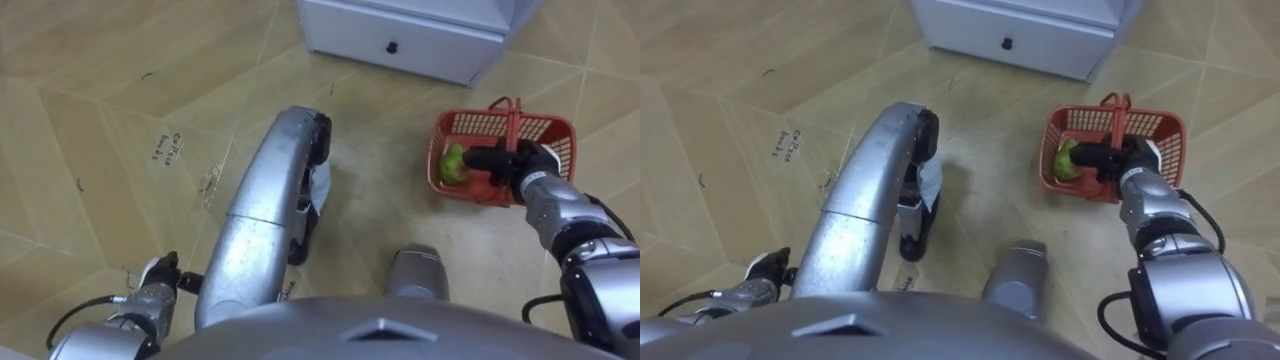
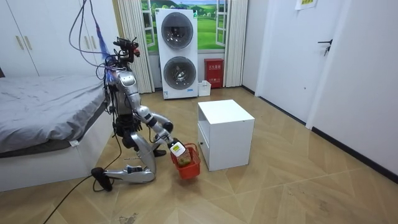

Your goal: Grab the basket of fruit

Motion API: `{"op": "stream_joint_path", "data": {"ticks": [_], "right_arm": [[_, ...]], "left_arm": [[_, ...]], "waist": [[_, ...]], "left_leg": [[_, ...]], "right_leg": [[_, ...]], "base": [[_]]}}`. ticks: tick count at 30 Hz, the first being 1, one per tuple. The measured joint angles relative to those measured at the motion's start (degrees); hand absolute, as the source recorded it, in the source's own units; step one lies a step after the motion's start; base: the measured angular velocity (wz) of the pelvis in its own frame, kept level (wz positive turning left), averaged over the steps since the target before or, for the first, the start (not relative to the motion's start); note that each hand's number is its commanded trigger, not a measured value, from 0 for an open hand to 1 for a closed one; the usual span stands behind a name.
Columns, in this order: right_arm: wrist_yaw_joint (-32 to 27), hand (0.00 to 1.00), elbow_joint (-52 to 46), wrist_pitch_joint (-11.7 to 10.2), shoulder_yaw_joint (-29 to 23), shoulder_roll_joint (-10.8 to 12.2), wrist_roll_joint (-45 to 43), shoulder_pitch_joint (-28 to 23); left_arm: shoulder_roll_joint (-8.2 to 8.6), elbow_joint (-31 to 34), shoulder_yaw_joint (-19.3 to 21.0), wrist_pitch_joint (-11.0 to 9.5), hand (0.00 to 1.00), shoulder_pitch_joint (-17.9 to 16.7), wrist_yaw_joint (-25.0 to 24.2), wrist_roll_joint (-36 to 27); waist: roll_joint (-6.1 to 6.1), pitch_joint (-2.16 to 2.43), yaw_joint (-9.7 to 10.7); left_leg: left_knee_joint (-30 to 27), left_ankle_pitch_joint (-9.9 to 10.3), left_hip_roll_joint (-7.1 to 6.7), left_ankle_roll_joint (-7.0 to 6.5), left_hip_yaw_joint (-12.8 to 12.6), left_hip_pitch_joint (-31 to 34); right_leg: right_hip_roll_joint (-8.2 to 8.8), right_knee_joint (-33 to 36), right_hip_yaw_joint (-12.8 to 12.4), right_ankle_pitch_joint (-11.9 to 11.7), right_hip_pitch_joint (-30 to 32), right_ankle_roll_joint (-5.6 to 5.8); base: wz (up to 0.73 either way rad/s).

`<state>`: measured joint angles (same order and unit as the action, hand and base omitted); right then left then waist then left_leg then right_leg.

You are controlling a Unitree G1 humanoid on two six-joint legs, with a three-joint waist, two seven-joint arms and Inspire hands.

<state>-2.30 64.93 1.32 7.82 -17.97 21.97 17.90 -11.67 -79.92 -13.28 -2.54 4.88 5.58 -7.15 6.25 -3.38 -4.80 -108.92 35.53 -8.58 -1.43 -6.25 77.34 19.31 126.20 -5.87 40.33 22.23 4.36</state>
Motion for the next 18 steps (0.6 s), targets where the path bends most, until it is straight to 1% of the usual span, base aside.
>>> {"op": "stream_joint_path", "data": {"ticks": [1, 5, 7, 8, 10, 11, 12, 13, 14, 15, 16, 18], "right_arm": [[0.0, 1.0, -0.3, 0.0, 0.0, 0.0, -0.1, 0.1], [-0.3, 1.0, -5.8, 0.9, -0.2, 0.2, -0.1, 0.3], [-0.5, 1.0, -8.5, 1.2, -0.2, 0.4, 0.3, 0.3], [-0.5, 1.0, -9.7, 1.2, -0.2, 0.6, 0.2, 0.4], [-0.4, 1.0, -10.2, 1.2, -0.2, 1.5, 0.2, 1.6], [-0.2, 1.0, -10.5, 1.2, -0.1, 2.2, 0.0, 2.5], [0.0, 1.0, -11.6, 1.3, 0.0, 2.5, -0.3, 2.7], [0.1, 1.0, -12.0, 1.3, 0.1, 2.5, -0.3, 2.9], [0.1, 1.0, -12.4, 1.3, 0.3, 2.5, -0.2, 3.4], [-0.1, 1.0, -12.9, 1.3, 1.1, 2.5, -0.2, 3.9], [-0.1, 1.0, -13.5, 1.3, 1.4, 2.5, -0.2, 3.9], [0.0, 1.0, -16.3, 1.6, 2.1, 2.5, -0.5, 4.1]], "left_arm": [[0.0, 0.0, 0.3, 0.0, 0.0, 0.3, 0.0, 0.0], [-0.1, 0.4, 1.8, 0.0, 0.0, 1.8, 0.1, 0.0], [-0.3, 0.7, 1.9, 0.0, 0.0, 2.4, 0.1, 0.0], [-0.35, 0.6, 1.9, 0.0, 0.0, 3.2, 0.2, 0.0], [-0.47, 0.6, 2.0, 0.0, 0.0, 4.1, 0.4, 0.0], [-0.53, 0.8, 2.1, 0.1, 0.0, 4.3, 0.5, 0.0], [-0.49, 1.1, 2.1, 0.2, 0.0, 4.7, 0.5, 0.0], [-0.43, 1.6, 2.1, 0.3, 0.0, 4.7, 0.5, 0.0], [-0.39, 2.6, 2.2, 0.7, 0.0, 4.9, 0.5, 0.1], [-0.35, 2.8, 2.7, 1.1, 0.0, 5.2, 0.5, 0.4], [-0.33, 2.9, 3.2, 1.4, 0.0, 5.3, 0.5, 0.5], [-0.35, 3.8, 4.5, 1.7, 0.0, 4.6, 0.5, 0.4]], "waist": [[0.0, 0.0, 0.1], [0.05, 0.03, 0.1], [0.08, 0.04, 0.3], [0.05, 0.05, 0.6], [-0.13, 0.11, 1.1], [-0.5, 0.28, 1.3], [-0.68, 0.38, 1.5], [-0.75, 0.37, 1.4], [-0.95, 0.44, 1.1], [-1.49, 0.49, 1.1], [-1.69, 0.53, 1.0], [-1.94, 0.65, 1.1]], "left_leg": [[-0.1, 0.0, -0.16, -0.01, 0.1, 0.0], [-0.8, 0.5, -0.25, -1.0, 0.1, 0.1], [-0.9, 0.7, -0.71, -1.37, 0.0, 0.1], [-0.9, 0.7, -1.16, -1.66, 0.1, 0.0], [-0.7, 0.8, -1.14, -2.01, 0.2, -0.2], [-0.2, 0.9, -1.03, -2.22, 0.4, -0.3], [1.1, 0.8, -0.91, -2.58, 0.5, -0.6], [2.0, 0.7, -0.74, -2.77, 0.5, -1.0], [4.4, 0.2, -0.01, -3.24, 0.4, -1.9], [7.5, -0.6, 0.5, -3.54, 0.5, -3.2], [9.3, -1.0, 0.95, -3.77, 0.6, -4.0], [18.8, -3.3, 1.39, -3.93, 0.5, -8.2]], "right_leg": [[-0.02, 0.0, 0.2, 0.0, -0.2, -0.02], [-0.18, -0.3, 0.4, 0.0, -1.1, -0.08], [-0.26, -0.9, 0.7, 0.0, -1.6, -0.09], [-0.46, -1.7, 0.9, 0.3, -2.2, -0.45], [-1.06, -2.8, 0.7, 0.4, -2.3, -0.47], [-2.16, -4.1, 0.4, 0.6, -2.3, -0.12], [-2.99, -6.2, -0.1, 1.0, -2.1, 0.28], [-3.37, -7.4, -0.4, 1.1, -1.9, 0.45], [-4.06, -10.7, -1.2, 1.3, -1.2, 0.81], [-5.01, -15.1, -1.7, 1.5, -1.0, 1.15], [-5.51, -17.8, -2.0, 1.5, -0.9, 1.28], [-5.38, -30.9, -2.1, 1.5, -1.6, 1.45]], "base": [[0.0], [0.02], [0.12], [0.11], [0.04], [0.0], [-0.05], [-0.18], [-0.31], [-0.34], [-0.37], [-0.44]]}}
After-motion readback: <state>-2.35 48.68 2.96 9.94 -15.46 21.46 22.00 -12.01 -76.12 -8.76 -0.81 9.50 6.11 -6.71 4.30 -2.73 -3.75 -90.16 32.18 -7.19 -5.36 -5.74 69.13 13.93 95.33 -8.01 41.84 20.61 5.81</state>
